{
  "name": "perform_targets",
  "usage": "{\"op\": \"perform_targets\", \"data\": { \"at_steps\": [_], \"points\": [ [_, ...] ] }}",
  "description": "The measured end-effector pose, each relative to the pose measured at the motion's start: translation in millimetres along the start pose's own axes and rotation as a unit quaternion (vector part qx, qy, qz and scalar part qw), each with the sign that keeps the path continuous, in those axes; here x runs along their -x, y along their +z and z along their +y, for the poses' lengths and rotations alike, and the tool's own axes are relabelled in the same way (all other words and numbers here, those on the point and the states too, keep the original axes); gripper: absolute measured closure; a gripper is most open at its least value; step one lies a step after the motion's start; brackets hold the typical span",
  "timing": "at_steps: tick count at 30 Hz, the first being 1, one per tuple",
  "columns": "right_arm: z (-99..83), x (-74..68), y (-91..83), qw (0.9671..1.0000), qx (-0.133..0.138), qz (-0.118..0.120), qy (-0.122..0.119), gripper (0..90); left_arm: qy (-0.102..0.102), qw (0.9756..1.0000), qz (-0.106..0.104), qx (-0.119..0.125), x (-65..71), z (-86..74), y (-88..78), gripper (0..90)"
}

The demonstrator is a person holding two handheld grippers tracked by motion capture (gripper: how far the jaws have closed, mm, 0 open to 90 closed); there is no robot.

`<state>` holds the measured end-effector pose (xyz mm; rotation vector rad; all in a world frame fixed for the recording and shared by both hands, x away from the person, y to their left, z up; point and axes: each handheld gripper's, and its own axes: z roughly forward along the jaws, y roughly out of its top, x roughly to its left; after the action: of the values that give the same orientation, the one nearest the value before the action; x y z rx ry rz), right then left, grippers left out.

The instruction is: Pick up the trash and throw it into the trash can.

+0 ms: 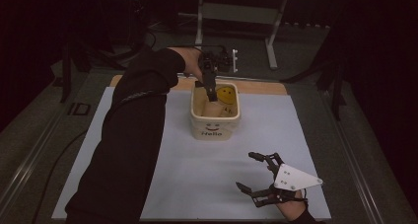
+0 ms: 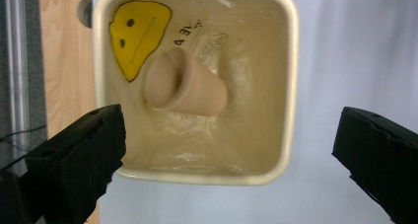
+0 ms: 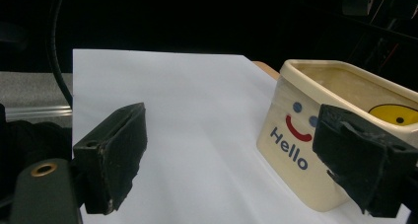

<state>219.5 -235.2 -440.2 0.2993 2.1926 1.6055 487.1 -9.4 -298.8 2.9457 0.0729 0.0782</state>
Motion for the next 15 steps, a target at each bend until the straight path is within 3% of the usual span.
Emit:
{"op": "perform_targets", "data": {
  "at_steps": [7,15],
  "points": [
    [-0.2,-0.6,1.2,1.0,-0.003,0.0,-0.001,13.2,0.008,0.9999,0.014,0.002,4.9,-7.0,-5.7,0.7],
    [-0.1,-1.1,3.0,1.0,-0.007,0.002,-0.003,13.2,0.001,0.9998,0.016,0.01,11.3,-17.2,-14.1,0.7]
  ]
}}
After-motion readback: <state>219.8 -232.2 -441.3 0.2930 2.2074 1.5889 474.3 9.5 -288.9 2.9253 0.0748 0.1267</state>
